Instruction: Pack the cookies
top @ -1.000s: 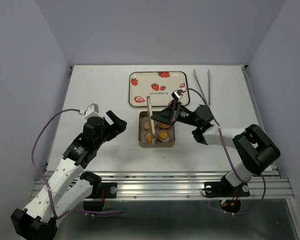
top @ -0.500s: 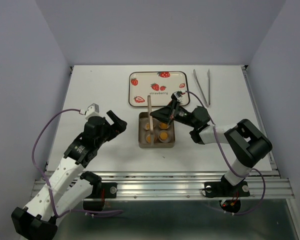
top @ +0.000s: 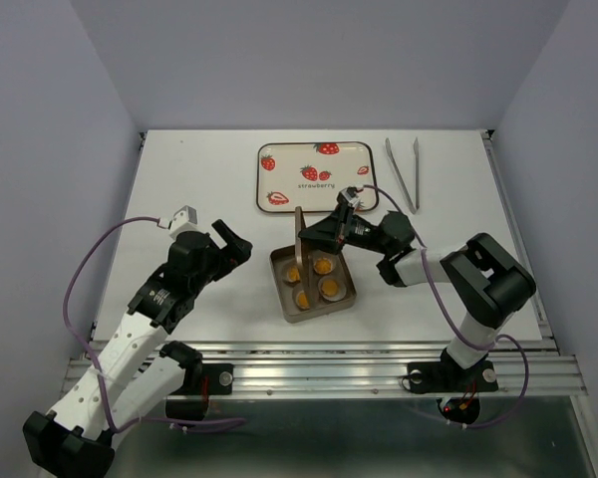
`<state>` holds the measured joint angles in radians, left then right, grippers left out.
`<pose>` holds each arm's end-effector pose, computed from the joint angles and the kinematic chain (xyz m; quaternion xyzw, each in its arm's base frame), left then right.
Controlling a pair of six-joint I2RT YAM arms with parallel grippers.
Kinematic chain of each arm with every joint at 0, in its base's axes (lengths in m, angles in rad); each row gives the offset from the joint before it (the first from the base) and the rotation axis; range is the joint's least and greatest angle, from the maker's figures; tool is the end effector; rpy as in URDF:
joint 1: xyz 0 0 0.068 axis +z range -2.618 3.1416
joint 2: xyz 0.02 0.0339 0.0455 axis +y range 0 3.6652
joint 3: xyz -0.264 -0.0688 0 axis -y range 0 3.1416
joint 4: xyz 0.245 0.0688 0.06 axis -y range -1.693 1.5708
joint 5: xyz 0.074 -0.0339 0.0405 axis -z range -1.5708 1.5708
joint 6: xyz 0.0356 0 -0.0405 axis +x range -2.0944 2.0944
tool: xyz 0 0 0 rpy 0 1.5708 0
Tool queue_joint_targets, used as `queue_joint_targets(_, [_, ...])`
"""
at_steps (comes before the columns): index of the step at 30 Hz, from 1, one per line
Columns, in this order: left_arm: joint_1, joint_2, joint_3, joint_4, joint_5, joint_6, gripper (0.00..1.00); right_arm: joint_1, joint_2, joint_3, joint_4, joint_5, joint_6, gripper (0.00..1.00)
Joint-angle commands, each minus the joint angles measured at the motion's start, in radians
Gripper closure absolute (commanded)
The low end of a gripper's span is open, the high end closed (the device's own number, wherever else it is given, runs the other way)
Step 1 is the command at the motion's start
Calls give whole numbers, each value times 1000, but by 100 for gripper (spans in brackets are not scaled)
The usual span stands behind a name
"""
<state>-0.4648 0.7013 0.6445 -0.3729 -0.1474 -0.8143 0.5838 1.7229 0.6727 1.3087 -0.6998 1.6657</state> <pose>0.1504 -0.0696 0.2843 -0.1851 0.8196 -0.2717 0.4692 0.2642 0.2020 0.2176 0.0623 0.6311 0.7617 0.1324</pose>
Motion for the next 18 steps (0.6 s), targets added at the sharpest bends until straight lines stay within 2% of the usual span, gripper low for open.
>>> queue_joint_targets(1, [-5, 9, 34, -6, -27, 1, 1, -31, -42, 22, 124, -24, -38, 75])
queue_joint_targets(7, [-6, 26, 27, 2, -24, 1, 1, -42, -114, 27, 66, -61, -78, 83])
queue_joint_targets(9, [-6, 38, 4, 22, 23, 0, 1, -42, -149, 37, 40, -85, -95, 92])
queue_joint_targets(14, [-15, 67, -90, 112, 112, -16, 1, -42, -227, 28, -6, -130, -107, 98])
queue_joint_targets(18, [-67, 90, -163, 227, 177, -55, 1, -42, -295, 8, -54, -161, -145, 99])
